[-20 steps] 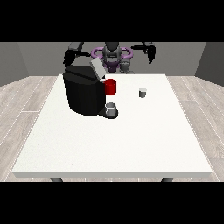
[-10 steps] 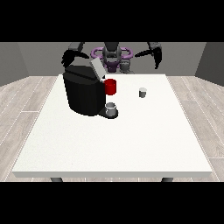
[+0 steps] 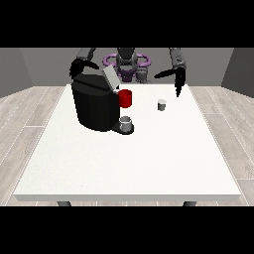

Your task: Insert the coffee pod into the coffee machine and close the lid

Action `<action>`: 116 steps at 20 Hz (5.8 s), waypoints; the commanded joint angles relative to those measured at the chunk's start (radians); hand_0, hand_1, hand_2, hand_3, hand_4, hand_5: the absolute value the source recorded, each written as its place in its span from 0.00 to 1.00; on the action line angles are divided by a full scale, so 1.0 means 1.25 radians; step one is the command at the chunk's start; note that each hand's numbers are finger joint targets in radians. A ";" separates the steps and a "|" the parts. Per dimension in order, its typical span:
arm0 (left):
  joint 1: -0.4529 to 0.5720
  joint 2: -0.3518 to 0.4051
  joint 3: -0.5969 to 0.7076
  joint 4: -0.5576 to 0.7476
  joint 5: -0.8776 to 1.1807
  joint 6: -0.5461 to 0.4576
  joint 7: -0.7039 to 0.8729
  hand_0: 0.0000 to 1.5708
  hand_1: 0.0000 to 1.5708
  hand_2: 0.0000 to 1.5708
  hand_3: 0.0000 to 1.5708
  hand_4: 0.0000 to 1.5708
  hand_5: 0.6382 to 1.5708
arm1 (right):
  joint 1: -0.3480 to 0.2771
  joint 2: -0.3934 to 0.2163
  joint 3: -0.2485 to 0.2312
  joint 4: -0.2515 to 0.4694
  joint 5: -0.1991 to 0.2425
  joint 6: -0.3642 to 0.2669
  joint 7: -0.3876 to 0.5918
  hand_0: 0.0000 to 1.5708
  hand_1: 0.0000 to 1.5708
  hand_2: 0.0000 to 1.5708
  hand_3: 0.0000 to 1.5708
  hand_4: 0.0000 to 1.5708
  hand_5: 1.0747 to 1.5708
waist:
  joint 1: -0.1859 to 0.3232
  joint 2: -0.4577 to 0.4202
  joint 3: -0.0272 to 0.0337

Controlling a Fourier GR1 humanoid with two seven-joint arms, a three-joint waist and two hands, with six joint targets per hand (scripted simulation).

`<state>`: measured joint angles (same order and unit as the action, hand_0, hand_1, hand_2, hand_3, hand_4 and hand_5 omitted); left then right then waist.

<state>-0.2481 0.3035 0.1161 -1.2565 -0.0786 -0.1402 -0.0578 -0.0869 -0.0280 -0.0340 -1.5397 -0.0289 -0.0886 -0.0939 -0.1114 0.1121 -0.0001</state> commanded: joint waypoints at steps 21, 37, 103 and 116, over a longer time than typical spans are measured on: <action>-0.145 0.012 -0.043 0.361 -0.221 0.074 -0.030 0.51 0.51 0.54 0.32 0.00 1.00 | -0.040 0.015 0.018 0.114 0.049 -0.054 0.024 0.00 0.00 0.00 0.00 0.25 1.00 | -0.003 0.005 -0.0001; -0.208 -0.001 -0.075 0.473 -0.379 0.258 -0.148 0.44 0.44 0.54 0.41 0.18 1.00 | -0.103 -0.010 -0.036 0.155 0.009 -0.040 0.007 0.00 0.00 0.00 0.00 0.32 1.00 | -0.008 0.057 -0.0001; -0.732 0.087 0.007 0.479 -0.438 0.001 -0.018 0.83 0.83 0.84 0.78 0.32 1.00 | -0.193 -0.018 -0.030 0.171 0.000 -0.043 -0.012 0.00 0.00 0.00 0.00 0.33 1.00 | -0.135 0.106 0.0005; -0.714 0.069 -0.008 0.489 -0.465 0.016 -0.038 0.76 0.76 0.81 0.76 0.32 1.00 | -0.158 -0.005 -0.027 0.157 -0.018 -0.041 -0.010 0.00 0.00 0.00 0.00 0.29 1.00 | -0.133 0.092 0.0004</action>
<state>-1.1501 0.4139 0.1140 -0.6376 -0.6532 -0.1252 -0.1175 -0.3197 -0.0340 -0.0511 -1.3689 -0.0292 -0.1604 -0.0587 -0.2864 0.2378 0.0000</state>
